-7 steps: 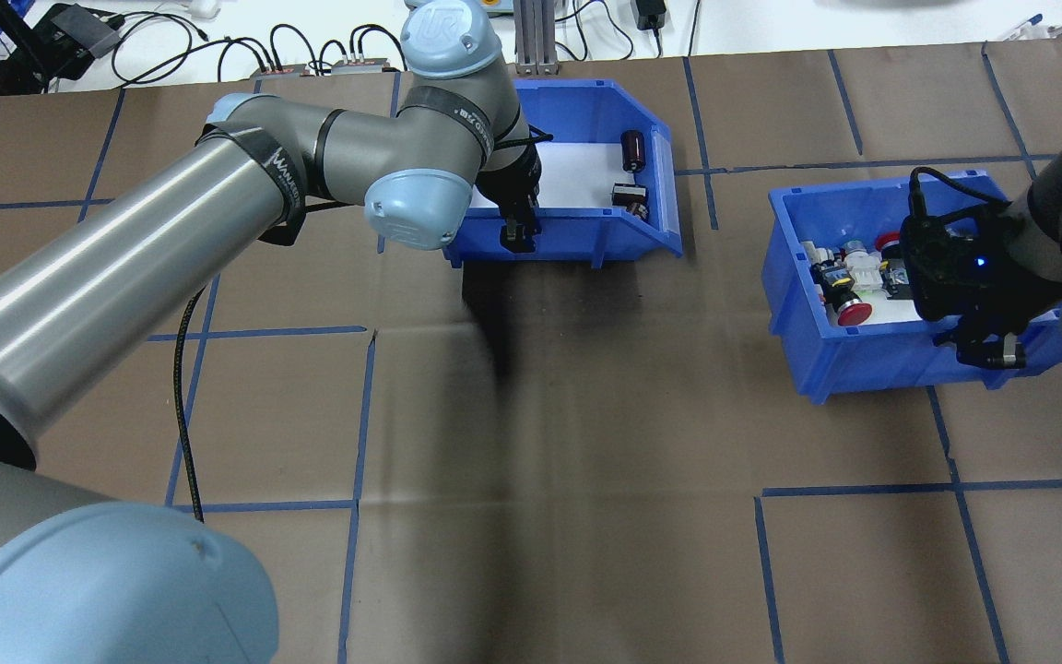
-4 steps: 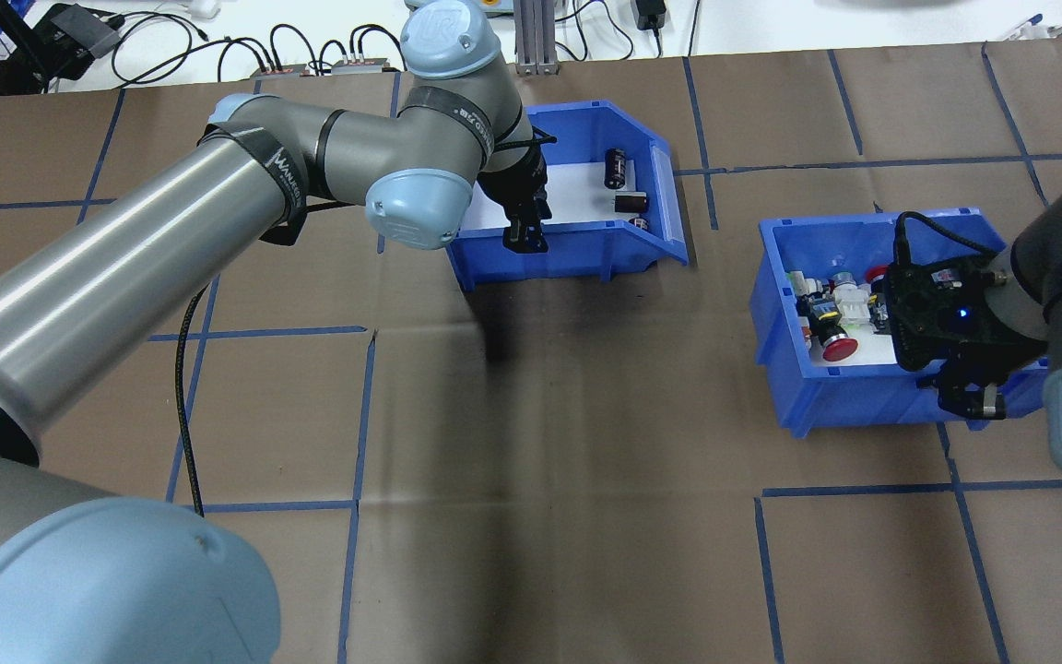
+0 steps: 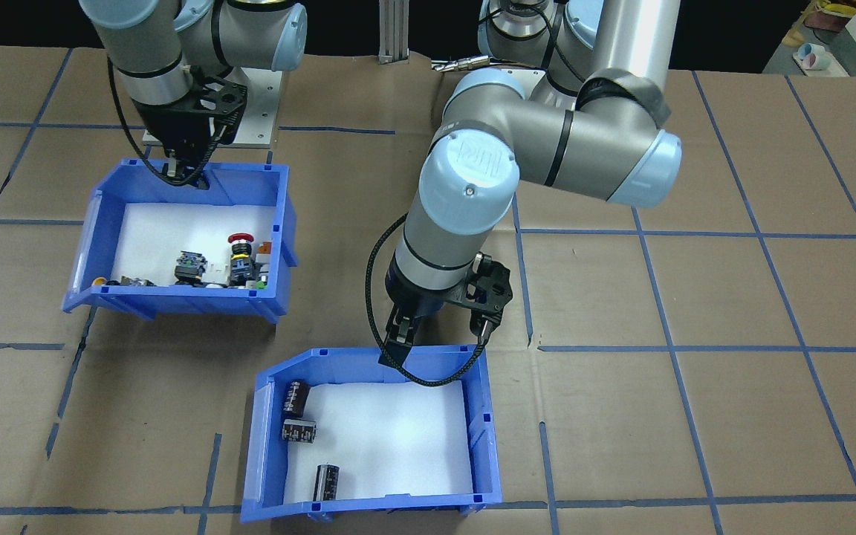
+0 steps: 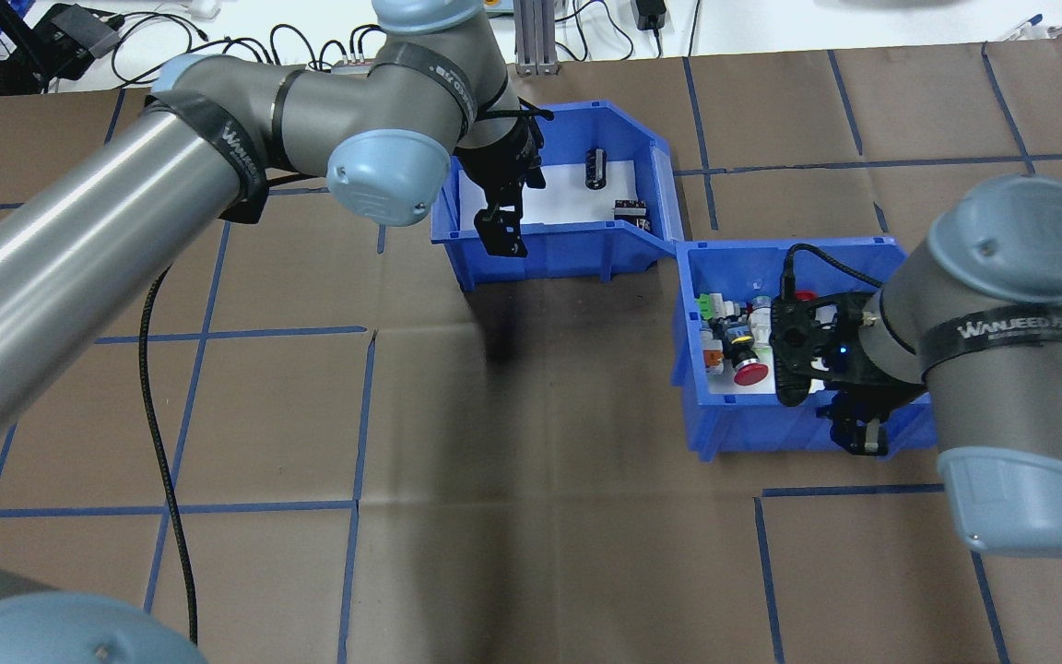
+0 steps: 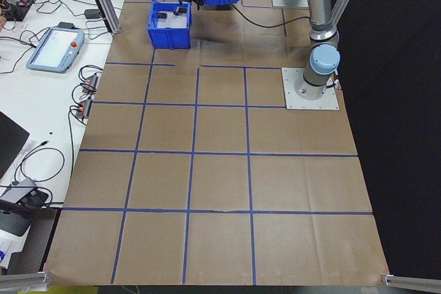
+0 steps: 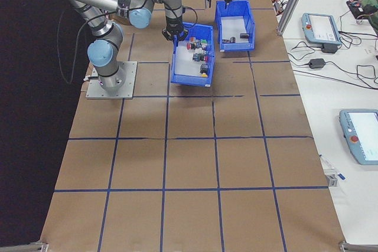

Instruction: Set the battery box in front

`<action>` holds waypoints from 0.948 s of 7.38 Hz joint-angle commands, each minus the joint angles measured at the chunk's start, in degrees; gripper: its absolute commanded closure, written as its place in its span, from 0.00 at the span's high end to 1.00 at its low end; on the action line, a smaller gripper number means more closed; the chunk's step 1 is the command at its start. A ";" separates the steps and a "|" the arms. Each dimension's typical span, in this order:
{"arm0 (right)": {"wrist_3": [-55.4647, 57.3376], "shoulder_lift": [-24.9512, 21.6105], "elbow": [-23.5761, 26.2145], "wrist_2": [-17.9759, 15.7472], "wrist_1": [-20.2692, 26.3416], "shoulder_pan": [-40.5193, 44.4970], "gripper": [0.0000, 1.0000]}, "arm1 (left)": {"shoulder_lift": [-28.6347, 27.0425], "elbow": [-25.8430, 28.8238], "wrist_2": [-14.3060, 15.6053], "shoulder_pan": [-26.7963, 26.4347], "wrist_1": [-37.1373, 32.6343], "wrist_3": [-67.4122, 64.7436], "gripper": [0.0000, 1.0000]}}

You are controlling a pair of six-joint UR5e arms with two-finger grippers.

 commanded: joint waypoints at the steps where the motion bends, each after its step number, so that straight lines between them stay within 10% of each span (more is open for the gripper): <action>1: 13.24 0.40 0.13 -0.30 -0.16 13.59 0.08 | 6.81 1.25 5.36 2.10 -10.51 18.88 0.98; 7: 33.57 10.39 0.04 -3.36 -14.80 36.05 0.08 | 22.75 -0.33 12.77 8.62 -23.73 79.94 0.99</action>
